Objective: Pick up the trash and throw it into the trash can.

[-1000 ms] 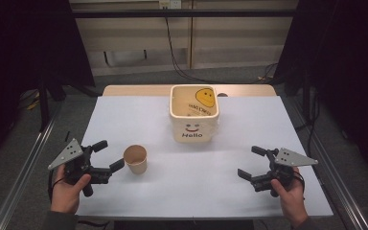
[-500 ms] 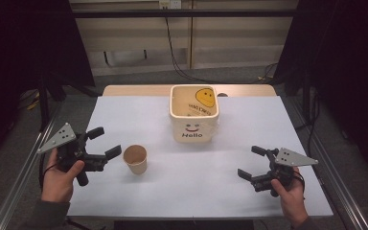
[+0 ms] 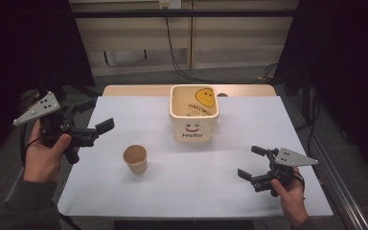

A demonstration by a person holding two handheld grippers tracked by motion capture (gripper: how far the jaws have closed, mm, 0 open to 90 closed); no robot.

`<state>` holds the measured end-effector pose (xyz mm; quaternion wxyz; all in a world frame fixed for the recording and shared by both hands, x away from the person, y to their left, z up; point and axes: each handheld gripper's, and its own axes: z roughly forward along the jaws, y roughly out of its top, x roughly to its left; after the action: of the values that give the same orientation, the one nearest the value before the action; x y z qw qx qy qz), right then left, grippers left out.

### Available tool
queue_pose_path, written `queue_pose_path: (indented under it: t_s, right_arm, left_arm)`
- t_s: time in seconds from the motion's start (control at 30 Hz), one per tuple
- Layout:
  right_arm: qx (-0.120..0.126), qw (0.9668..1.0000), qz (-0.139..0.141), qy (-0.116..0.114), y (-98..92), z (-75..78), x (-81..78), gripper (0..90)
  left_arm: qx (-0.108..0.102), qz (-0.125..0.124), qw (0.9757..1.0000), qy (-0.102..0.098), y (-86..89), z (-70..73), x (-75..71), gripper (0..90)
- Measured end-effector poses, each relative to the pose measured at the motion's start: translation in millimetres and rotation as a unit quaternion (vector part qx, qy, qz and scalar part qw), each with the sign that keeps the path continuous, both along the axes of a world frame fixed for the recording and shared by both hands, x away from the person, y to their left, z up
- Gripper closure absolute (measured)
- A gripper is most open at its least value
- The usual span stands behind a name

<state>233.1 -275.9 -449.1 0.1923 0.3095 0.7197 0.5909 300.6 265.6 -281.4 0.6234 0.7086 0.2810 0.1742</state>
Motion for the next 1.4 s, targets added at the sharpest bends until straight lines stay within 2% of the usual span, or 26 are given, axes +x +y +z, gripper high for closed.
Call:
queue_pose_path:
  t_s: [0.13,0.23,0.3,0.4,0.53,0.57,0.6,0.63,0.67,0.7,0.73,0.77,0.8,0.83,0.9,0.97,1.0,1.03,1.07,1.1,1.13,1.17,1.23,1.27,1.37,1.4]
  right_arm:
    - [0.000,1.0000,0.000,0.001,-0.2,-0.1,-0.1,0.2]
    - [0.000,1.0000,0.000,0.002,-0.1,-0.1,0.0,0.2]
    - [0.000,1.0000,0.000,0.002,-0.1,-0.1,0.0,0.2]
    - [0.000,1.0000,0.000,0.004,0.0,-0.3,0.0,0.2]
    - [-0.001,1.0000,0.001,0.003,0.0,-0.6,0.6,0.2]
    - [-0.001,1.0000,0.001,0.003,0.0,-0.7,0.6,0.2]
    - [-0.001,1.0000,0.003,0.004,-0.2,-0.7,0.7,0.2]
    - [-0.001,1.0000,0.003,0.003,0.0,-0.8,0.9,0.2]
    - [-0.001,1.0000,0.002,0.004,0.1,-0.7,0.7,0.2]
    - [-0.001,1.0000,0.002,0.005,0.1,-0.7,0.5,0.2]
    - [-0.001,1.0000,0.002,0.005,0.1,-0.6,0.5,0.2]
    - [-0.001,1.0000,0.002,0.005,0.1,-0.6,0.5,0.2]
    - [-0.001,1.0000,0.003,0.002,-0.5,-0.8,1.0,0.2]
    - [-0.001,1.0000,0.003,0.003,-0.5,-0.9,1.1,0.2]
    - [-0.002,1.0000,0.002,0.003,-0.5,-1.0,1.1,0.2]
    - [-0.002,1.0000,0.003,0.002,-0.5,-0.9,1.2,0.2]
    - [-0.002,1.0000,0.003,0.003,-0.4,-0.8,1.0,0.3]
    - [-0.002,1.0000,0.004,0.003,-0.3,-0.8,0.9,0.3]
    - [-0.001,1.0000,0.004,0.003,-0.4,-0.8,1.0,0.2]
    - [-0.001,1.0000,0.004,0.002,-0.6,-0.8,1.0,0.3]
    - [-0.001,1.0000,0.004,0.002,-0.8,-0.7,1.0,0.3]
    - [-0.001,1.0000,0.004,0.004,-0.9,-0.7,0.8,0.2]
    - [-0.001,1.0000,0.004,0.004,-0.9,-0.8,1.0,0.3]
    - [-0.001,1.0000,0.004,0.004,-0.9,-0.8,1.0,0.3]
    - [-0.001,1.0000,0.005,0.003,-0.5,-0.8,1.0,0.2]
    - [-0.002,1.0000,0.005,0.003,-0.4,-0.7,0.9,0.3]
  left_arm:
    - [0.002,-0.006,1.0000,0.005,-2.6,2.5,3.6,1.2]
    - [0.025,-0.008,0.9995,0.018,-6.9,3.3,7.7,1.2]
    - [0.028,-0.007,0.9993,0.023,-8.2,3.3,9.1,1.2]
    - [0.049,-0.008,0.9978,0.043,-11.2,4.6,13.8,1.2]
    - [0.102,-0.004,0.9903,0.094,-16.6,7.5,24.4,1.3]
    - [0.102,-0.004,0.9903,0.094,-16.6,7.5,24.4,1.3]
    - [0.120,-0.004,0.9864,0.112,-19.4,8.5,29.2,1.3]
    - [0.120,-0.004,0.9864,0.112,-19.4,8.5,29.2,1.4]
    - [0.140,0.001,0.9824,0.124,-22.4,10.2,33.4,1.4]
    - [0.147,0.002,0.9803,0.132,-24.2,11.1,35.2,1.5]
    - [0.147,0.002,0.9803,0.132,-24.2,11.1,35.2,1.5]
    - [0.154,0.001,0.9785,0.137,-26.1,12.1,36.8,1.5]
    - [0.169,-0.004,0.9745,0.148,-30.2,14.0,40.1,1.6]
    - [0.169,-0.004,0.9745,0.148,-30.2,14.0,40.1,1.6]
    - [0.183,-0.005,0.9707,0.155,-35.1,15.3,43.0,1.7]
    - [0.200,-0.009,0.9652,0.168,-39.9,16.2,45.8,1.9]
    - [0.209,-0.013,0.9612,0.180,-42.1,16.4,47.3,2.1]
    - [0.224,-0.017,0.9562,0.188,-43.8,16.5,48.9,2.1]
    - [0.233,-0.020,0.9524,0.196,-46.2,16.2,50.3,2.1]
    - [0.250,-0.023,0.9447,0.211,-51.9,14.7,52.3,2.4]
    - [0.260,-0.025,0.9406,0.217,-54.0,14.3,53.5,2.3]
    - [0.260,-0.025,0.9406,0.217,-54.0,14.3,53.5,2.4]
    - [0.275,-0.033,0.9324,0.233,-59.1,12.8,55.6,2.5]
    - [0.286,-0.036,0.9272,0.239,-60.8,11.8,57.5,2.5]
    - [0.326,-0.047,0.9059,0.267,-66.7,7.5,62.3,2.5]
    - [0.332,-0.044,0.8999,0.280,-70.0,5.7,63.0,2.5]
